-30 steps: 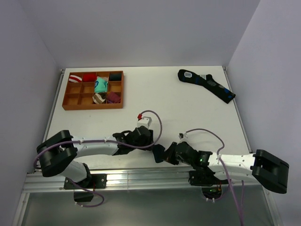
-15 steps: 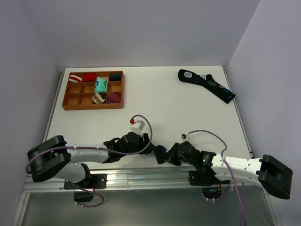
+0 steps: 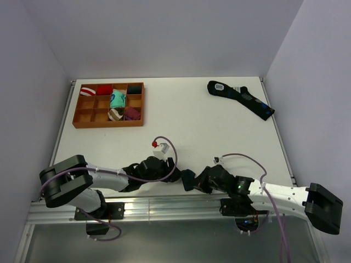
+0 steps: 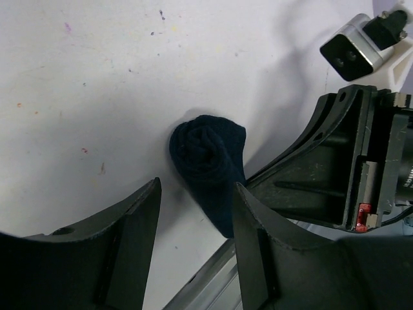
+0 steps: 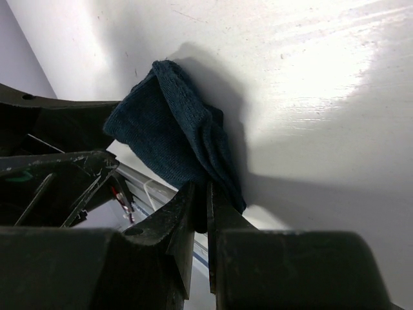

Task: Roll the socks
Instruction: Roll the sock at the center of the board.

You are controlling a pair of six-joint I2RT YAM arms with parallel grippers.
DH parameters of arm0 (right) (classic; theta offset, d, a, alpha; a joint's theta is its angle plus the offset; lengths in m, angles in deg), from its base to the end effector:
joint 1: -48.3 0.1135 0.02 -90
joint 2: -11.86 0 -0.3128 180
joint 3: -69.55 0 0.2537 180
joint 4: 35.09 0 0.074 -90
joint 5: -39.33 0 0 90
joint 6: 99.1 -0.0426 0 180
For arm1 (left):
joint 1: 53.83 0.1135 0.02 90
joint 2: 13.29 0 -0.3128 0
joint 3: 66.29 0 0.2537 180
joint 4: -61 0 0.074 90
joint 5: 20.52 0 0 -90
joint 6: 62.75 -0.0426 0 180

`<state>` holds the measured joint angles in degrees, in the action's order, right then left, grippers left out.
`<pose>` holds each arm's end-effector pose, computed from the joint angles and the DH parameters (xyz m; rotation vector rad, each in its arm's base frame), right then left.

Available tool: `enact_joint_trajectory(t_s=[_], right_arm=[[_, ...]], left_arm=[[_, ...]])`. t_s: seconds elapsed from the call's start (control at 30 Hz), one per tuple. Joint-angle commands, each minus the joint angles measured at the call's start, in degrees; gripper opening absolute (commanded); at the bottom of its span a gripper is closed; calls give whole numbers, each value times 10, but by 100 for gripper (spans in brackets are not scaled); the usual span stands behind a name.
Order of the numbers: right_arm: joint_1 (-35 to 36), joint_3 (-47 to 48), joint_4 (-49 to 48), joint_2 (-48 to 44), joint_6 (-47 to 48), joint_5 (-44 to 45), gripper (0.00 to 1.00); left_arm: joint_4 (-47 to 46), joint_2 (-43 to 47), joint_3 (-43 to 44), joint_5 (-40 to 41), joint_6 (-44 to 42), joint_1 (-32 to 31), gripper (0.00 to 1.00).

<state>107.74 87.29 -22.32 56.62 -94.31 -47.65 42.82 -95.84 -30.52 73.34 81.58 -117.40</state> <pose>0.0596 0.0966 0.1439 0.6107 2.5259 1.1392 0.1163 -0.2275 0.1830 0.1391 2.2912 -1.1275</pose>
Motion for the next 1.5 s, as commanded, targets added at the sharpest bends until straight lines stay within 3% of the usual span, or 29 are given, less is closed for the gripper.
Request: enact_joint_trajectory(t_s=[0.0, 0.17, 0.47, 1.17, 1.27, 1.47], right_arm=[[-5, -100, 40, -3, -19, 4, 6], [-6, -123, -4, -9, -30, -7, 6], [-8, -113, 40, -43, -19, 4, 6], [-9, -98, 55, -27, -4, 8, 6], [-8, -95, 57, -24, -2, 9, 6], [-9, -85, 64, -19, 5, 12, 6]], left_arm=[[-61, -11, 4, -19, 8, -1, 53], [-47, -38, 19, -19, 10, -1, 52], [-4, -67, 52, -12, 1, -6, 51], [91, -141, 139, -9, -23, -25, 49], [133, -152, 159, 5, -28, -30, 47], [192, -165, 187, 26, -35, -41, 34]])
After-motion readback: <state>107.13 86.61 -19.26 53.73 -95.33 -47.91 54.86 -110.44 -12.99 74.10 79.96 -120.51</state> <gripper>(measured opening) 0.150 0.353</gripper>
